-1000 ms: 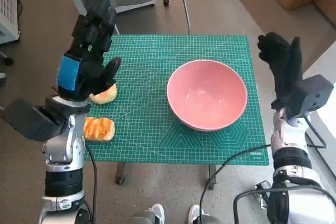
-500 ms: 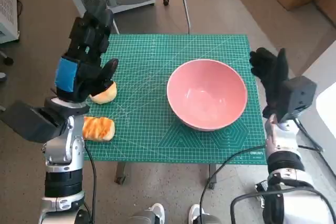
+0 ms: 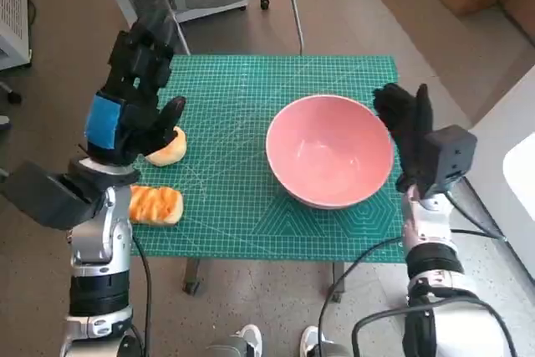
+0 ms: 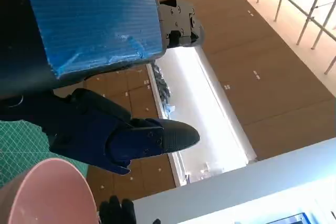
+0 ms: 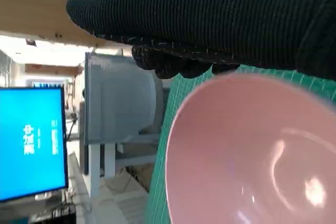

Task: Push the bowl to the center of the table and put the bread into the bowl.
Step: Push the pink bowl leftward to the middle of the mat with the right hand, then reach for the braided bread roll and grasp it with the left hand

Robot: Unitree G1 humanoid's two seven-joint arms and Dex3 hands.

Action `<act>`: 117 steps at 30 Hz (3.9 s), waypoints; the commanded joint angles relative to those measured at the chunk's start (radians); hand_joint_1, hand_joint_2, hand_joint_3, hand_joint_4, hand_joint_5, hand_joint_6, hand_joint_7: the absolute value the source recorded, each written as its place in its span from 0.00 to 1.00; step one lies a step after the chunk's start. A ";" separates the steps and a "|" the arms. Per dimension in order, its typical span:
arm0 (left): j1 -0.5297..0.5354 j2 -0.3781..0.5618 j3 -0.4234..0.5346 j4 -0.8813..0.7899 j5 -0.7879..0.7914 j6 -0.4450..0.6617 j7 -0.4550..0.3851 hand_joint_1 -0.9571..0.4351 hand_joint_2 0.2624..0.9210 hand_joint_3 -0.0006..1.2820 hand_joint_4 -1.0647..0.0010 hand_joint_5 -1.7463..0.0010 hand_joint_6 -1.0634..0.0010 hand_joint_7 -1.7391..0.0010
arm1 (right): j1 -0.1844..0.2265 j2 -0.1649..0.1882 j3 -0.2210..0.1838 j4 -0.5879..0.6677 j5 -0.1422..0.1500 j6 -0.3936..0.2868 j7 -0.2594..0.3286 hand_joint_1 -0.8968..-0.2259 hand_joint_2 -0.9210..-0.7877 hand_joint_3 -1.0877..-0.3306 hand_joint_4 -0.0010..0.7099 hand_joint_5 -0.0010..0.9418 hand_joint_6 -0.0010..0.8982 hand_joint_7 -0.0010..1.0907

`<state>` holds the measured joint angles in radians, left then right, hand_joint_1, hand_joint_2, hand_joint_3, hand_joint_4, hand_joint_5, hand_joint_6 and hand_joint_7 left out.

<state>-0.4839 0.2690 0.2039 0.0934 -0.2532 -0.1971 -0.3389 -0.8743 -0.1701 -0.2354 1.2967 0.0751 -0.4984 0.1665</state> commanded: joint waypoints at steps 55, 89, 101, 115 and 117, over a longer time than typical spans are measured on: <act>0.100 0.024 0.059 -0.074 -0.004 -0.005 0.021 0.20 1.00 0.32 0.95 0.98 1.00 0.77 | -0.115 0.216 0.008 0.011 0.005 0.097 0.074 0.53 0.00 0.47 0.33 0.01 0.35 0.01; 0.227 0.140 0.156 -0.260 0.010 0.000 0.016 0.19 1.00 0.31 0.94 0.99 1.00 0.75 | -0.108 0.034 -0.038 -0.320 0.194 -0.318 0.412 0.46 0.00 0.63 0.38 0.01 0.40 0.04; 0.388 0.361 0.214 -0.439 0.227 0.071 -0.034 0.27 0.97 0.14 0.93 0.99 1.00 0.75 | -0.063 0.016 -0.026 -0.384 0.233 -0.294 0.461 0.48 0.00 0.64 0.40 0.01 0.43 0.04; 0.463 0.519 0.140 -0.699 0.282 0.475 -0.183 0.51 0.70 0.03 0.91 0.99 1.00 0.70 | -0.069 0.017 -0.018 -0.382 0.247 -0.263 0.465 0.49 0.00 0.66 0.41 0.01 0.44 0.04; 0.458 0.547 0.115 -0.726 0.296 0.549 -0.204 0.58 0.68 0.03 0.91 0.99 0.99 0.72 | -0.073 0.017 -0.018 -0.376 0.247 -0.260 0.468 0.49 0.00 0.67 0.42 0.01 0.44 0.04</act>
<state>-0.0241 0.7622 0.3557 -0.5797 0.0207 0.2492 -0.5077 -0.9604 -0.1520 -0.2556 0.9075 0.3124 -0.7770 0.6215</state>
